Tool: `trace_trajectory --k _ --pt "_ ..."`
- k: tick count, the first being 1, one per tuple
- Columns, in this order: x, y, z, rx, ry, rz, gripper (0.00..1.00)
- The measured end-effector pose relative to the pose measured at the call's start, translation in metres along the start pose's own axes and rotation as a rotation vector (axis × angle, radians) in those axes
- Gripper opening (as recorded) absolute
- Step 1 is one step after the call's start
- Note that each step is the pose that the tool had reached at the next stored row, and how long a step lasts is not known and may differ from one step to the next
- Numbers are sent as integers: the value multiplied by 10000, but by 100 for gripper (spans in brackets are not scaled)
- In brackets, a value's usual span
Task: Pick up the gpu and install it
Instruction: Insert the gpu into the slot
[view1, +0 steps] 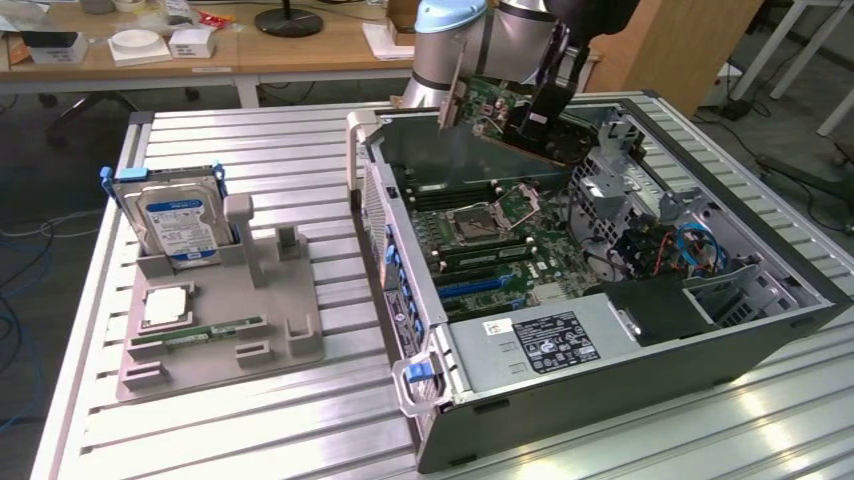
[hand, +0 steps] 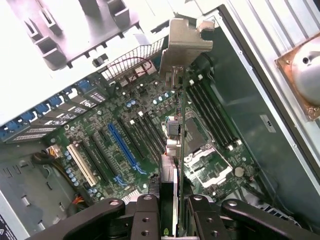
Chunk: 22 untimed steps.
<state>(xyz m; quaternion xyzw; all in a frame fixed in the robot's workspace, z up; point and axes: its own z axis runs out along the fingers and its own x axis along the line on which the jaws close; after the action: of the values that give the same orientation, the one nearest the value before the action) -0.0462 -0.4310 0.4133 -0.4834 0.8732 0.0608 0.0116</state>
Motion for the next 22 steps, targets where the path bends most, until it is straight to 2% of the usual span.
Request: trace_trajectory --k 14,22 --pt "0 -1 0 -115 17 -899 27" --pt "2 -1 -1 -170 53 -1444 27"
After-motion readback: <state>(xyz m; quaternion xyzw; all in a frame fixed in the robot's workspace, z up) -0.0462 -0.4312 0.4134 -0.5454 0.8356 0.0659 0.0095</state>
